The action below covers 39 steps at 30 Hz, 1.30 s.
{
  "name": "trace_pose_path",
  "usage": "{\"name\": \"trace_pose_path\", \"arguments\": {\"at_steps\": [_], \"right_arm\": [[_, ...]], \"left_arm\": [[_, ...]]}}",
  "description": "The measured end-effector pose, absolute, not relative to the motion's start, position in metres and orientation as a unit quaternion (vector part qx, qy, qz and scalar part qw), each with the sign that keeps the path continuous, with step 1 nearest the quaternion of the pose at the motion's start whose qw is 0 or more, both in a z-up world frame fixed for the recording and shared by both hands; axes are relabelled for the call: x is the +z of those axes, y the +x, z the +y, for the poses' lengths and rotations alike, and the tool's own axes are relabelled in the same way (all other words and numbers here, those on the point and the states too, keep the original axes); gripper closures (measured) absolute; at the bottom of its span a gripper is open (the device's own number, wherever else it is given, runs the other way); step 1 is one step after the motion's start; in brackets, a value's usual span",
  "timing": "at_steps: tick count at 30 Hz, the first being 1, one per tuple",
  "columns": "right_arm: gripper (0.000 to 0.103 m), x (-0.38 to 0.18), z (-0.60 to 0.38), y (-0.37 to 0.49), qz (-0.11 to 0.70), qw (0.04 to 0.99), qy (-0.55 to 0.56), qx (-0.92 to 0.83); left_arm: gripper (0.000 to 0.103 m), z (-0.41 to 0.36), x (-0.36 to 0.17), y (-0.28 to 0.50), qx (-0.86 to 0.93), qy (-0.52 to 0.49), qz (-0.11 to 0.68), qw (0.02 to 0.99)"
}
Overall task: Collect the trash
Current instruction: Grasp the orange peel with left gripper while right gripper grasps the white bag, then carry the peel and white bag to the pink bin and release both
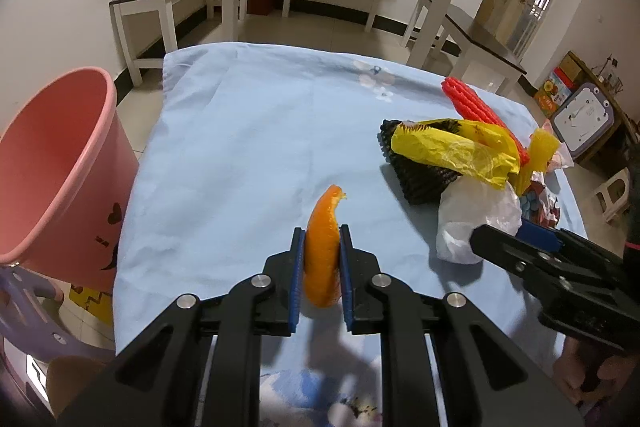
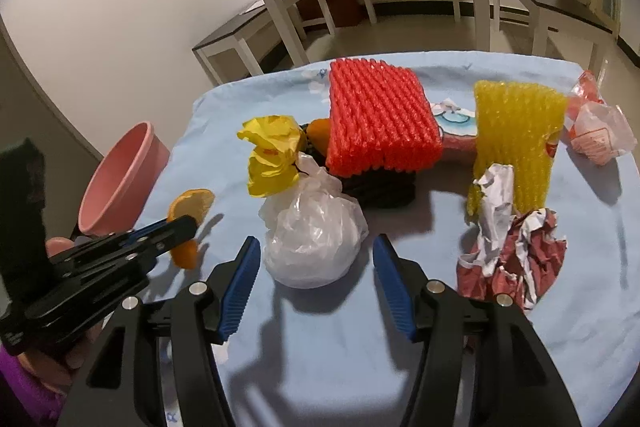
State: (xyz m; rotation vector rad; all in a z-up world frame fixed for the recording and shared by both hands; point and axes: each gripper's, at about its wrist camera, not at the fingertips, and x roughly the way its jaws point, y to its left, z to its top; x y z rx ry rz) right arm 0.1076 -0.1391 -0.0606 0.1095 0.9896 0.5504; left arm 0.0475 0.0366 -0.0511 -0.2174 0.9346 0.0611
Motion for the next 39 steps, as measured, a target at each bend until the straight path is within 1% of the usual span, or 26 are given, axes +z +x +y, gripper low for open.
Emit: {"name": "trace_pose_path", "arguments": {"at_steps": [1, 2, 3, 6, 8, 10, 25, 29, 33, 39], "right_arm": [[0.046, -0.062, -0.138, 0.108, 0.47, 0.842, 0.052, 0.259], [0.05, -0.064, -0.138, 0.108, 0.471, 0.842, 0.05, 0.257], [0.057, -0.066, -0.137, 0.108, 0.472, 0.842, 0.049, 0.257], [0.07, -0.066, -0.134, 0.106, 0.473, 0.84, 0.048, 0.261], [0.074, -0.064, -0.135, 0.103, 0.468, 0.844, 0.044, 0.259], [0.077, -0.06, -0.138, 0.098, 0.465, 0.845, 0.043, 0.26], [0.078, -0.025, -0.178, 0.059, 0.433, 0.872, 0.035, 0.227], [0.078, -0.015, -0.172, 0.046, 0.418, 0.877, 0.027, 0.235], [0.077, -0.013, -0.164, 0.044, 0.422, 0.873, 0.026, 0.244], [0.077, -0.002, -0.132, 0.047, 0.413, 0.865, 0.025, 0.284]], "left_arm": [[0.087, 0.037, -0.051, 0.047, 0.029, -0.105, 0.449, 0.887], [0.087, 0.037, -0.05, 0.047, 0.029, -0.105, 0.448, 0.887], [0.087, 0.038, -0.049, 0.047, 0.028, -0.106, 0.448, 0.887], [0.087, 0.038, -0.048, 0.044, 0.027, -0.106, 0.444, 0.889], [0.087, 0.038, -0.046, 0.042, 0.025, -0.107, 0.441, 0.891], [0.087, 0.039, -0.043, 0.039, 0.023, -0.109, 0.438, 0.892], [0.087, 0.025, -0.024, 0.022, 0.0, -0.103, 0.416, 0.903], [0.087, 0.024, -0.021, 0.016, 0.001, -0.1, 0.415, 0.905], [0.087, 0.027, -0.016, 0.012, 0.002, -0.102, 0.406, 0.908], [0.087, 0.045, -0.005, 0.001, 0.02, -0.106, 0.384, 0.917]]}}
